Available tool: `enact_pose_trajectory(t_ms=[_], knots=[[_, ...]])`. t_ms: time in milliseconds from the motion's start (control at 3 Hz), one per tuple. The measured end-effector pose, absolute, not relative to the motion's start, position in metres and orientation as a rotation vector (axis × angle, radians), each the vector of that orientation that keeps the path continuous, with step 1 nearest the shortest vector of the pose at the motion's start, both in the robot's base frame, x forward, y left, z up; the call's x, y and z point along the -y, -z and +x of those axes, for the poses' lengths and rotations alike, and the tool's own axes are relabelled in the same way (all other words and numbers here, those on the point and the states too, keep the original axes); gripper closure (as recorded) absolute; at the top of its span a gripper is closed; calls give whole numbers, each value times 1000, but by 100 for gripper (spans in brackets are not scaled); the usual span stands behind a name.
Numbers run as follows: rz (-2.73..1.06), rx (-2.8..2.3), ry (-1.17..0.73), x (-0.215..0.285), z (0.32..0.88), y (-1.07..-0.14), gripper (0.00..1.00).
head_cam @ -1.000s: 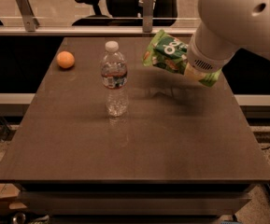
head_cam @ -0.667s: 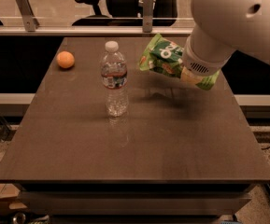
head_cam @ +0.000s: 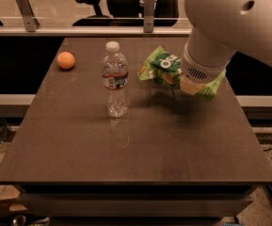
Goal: Move green rice chip bag near water bottle
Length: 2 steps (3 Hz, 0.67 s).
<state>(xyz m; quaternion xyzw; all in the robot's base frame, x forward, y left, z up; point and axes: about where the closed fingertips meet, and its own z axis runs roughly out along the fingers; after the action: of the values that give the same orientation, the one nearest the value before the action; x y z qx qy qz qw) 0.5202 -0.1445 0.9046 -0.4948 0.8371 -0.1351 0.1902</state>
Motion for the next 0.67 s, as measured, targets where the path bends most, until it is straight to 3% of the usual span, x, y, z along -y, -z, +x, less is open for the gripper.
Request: enact_pose_trajectory(t_ms=[667], knots=[[-1434,-2457,317,144,516,-887,100]])
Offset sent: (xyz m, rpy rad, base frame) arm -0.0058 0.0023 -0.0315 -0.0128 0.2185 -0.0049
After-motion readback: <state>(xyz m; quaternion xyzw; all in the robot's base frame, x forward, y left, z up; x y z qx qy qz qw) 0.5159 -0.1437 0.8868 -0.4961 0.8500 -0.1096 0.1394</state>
